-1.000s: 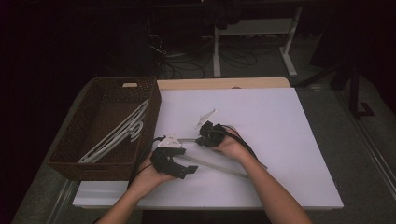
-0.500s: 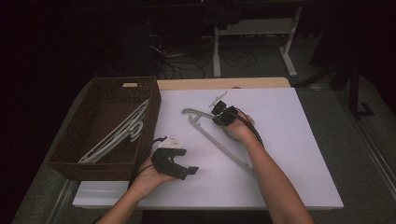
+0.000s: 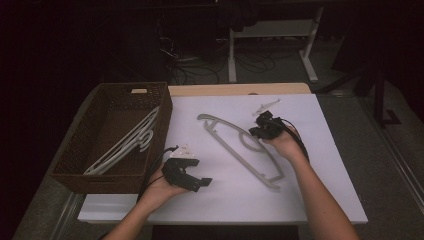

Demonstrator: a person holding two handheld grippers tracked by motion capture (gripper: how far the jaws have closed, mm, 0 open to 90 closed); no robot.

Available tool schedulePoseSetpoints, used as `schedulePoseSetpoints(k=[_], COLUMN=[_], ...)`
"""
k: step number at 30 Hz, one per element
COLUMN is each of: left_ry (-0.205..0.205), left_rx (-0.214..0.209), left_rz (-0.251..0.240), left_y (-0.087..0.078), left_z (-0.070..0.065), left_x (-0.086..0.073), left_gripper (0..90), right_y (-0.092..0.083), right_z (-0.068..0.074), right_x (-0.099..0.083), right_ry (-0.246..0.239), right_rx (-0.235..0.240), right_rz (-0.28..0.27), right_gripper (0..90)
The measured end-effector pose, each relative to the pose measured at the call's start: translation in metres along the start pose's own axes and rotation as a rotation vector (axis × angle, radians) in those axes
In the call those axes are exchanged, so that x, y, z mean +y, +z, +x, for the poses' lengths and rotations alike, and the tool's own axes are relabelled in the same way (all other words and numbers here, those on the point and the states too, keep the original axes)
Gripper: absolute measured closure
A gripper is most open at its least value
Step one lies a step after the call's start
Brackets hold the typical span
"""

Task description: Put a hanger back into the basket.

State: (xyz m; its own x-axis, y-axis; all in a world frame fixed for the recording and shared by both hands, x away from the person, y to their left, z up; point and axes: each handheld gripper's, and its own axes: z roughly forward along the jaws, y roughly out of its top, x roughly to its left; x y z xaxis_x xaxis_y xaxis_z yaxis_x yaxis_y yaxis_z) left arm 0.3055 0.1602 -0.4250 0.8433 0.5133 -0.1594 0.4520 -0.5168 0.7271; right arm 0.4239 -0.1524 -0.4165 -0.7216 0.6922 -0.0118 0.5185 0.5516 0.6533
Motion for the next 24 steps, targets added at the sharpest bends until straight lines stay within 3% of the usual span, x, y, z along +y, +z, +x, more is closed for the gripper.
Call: schedulePoseSetpoints(k=[6,14,19,24], left_ry=[0.005,0.001,0.006,0.005], left_rx=[0.006,0.011,0.016,0.020], left_rz=[-0.003,-0.008,-0.009,-0.008], left_y=[-0.001,-0.003,-0.003,-0.003], left_z=[0.000,0.003,0.002,0.003], left_x=[0.000,-0.001,0.000,-0.001], left_gripper=[15.7,15.7,15.7,15.7], right_y=[-0.031,-0.055,-0.059,-0.058], right_z=[-0.003,0.007,0.012,0.014], right_x=[-0.040,-0.088,-0.107,-0.111], right_ry=[0.036,0.061,0.075,0.078], right_rx=[-0.018,-0.018,0.018,0.044], right_rz=[0.014,0.051,0.068,0.075], right_gripper=[88.8,88.8,88.8,88.8])
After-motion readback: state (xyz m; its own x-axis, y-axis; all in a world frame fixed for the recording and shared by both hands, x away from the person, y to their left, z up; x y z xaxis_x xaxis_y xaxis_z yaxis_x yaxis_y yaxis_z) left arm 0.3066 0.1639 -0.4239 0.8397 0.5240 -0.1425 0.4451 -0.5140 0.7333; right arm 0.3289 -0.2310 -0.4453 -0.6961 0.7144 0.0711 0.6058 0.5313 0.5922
